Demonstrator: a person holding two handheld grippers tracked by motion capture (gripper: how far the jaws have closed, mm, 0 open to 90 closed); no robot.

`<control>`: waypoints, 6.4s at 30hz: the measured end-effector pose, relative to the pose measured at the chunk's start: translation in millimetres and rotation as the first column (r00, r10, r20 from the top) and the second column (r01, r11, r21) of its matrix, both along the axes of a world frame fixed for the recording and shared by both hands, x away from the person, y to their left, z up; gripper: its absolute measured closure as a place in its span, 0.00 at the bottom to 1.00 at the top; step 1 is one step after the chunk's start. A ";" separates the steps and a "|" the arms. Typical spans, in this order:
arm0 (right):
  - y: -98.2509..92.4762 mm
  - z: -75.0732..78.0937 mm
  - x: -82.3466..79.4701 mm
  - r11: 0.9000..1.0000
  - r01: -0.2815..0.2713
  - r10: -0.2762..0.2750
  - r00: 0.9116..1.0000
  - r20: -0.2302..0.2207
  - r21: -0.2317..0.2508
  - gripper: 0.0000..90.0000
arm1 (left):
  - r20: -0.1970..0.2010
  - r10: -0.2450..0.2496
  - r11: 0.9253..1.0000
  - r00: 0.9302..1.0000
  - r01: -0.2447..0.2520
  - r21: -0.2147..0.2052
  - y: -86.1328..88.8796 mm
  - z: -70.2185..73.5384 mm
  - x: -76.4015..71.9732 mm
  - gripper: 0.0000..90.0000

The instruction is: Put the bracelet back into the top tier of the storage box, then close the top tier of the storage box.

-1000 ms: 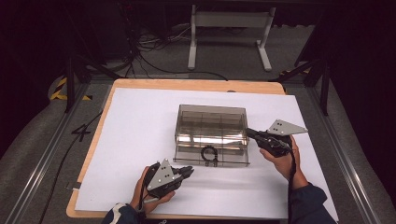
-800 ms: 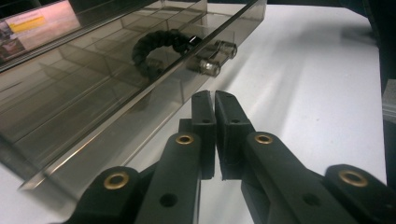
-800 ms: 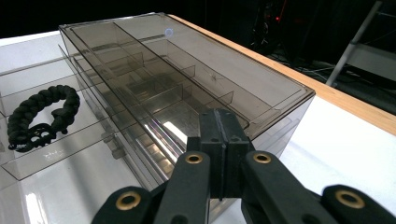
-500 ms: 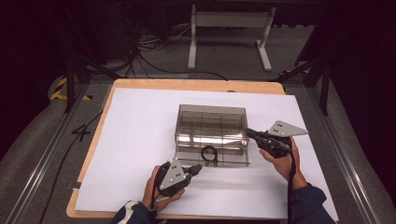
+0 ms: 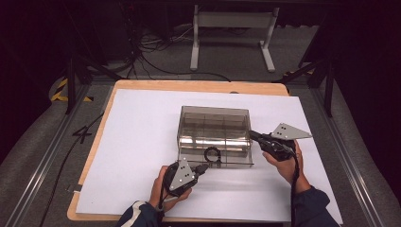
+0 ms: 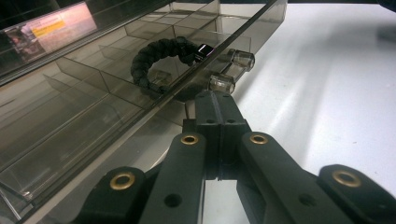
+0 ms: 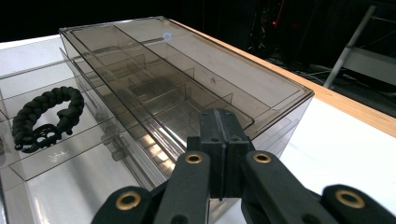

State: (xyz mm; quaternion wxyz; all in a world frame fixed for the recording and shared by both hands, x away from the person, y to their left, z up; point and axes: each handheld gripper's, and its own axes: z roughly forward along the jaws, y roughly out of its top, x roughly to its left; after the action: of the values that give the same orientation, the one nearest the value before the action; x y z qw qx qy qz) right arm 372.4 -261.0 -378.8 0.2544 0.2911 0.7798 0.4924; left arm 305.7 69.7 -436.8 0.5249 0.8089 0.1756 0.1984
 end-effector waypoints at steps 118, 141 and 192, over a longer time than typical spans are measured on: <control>-0.1 -1.2 -6.9 1.000 -0.012 0.012 1.000 0.019 -0.009 1.00 | -0.022 0.185 0.975 0.982 -0.187 -0.118 -14.2 -5.7 48.3 0.99; 2.0 -0.9 -9.8 1.000 -0.003 0.004 0.999 0.032 -0.029 1.00 | -0.013 0.177 0.980 0.984 -0.177 -0.092 -16.6 -4.4 53.2 0.99; 6.5 8.5 -35.8 0.992 0.040 -0.028 0.994 0.102 -0.124 0.91 | 0.012 0.215 0.977 0.977 -0.215 0.000 53.8 7.5 29.6 0.84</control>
State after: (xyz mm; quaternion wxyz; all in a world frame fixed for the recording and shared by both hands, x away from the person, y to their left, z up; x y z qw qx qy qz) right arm 336.6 -254.5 -370.2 0.3193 0.2627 0.7904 0.4520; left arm 335.3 123.5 -429.4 0.5007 0.7844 0.2588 0.2590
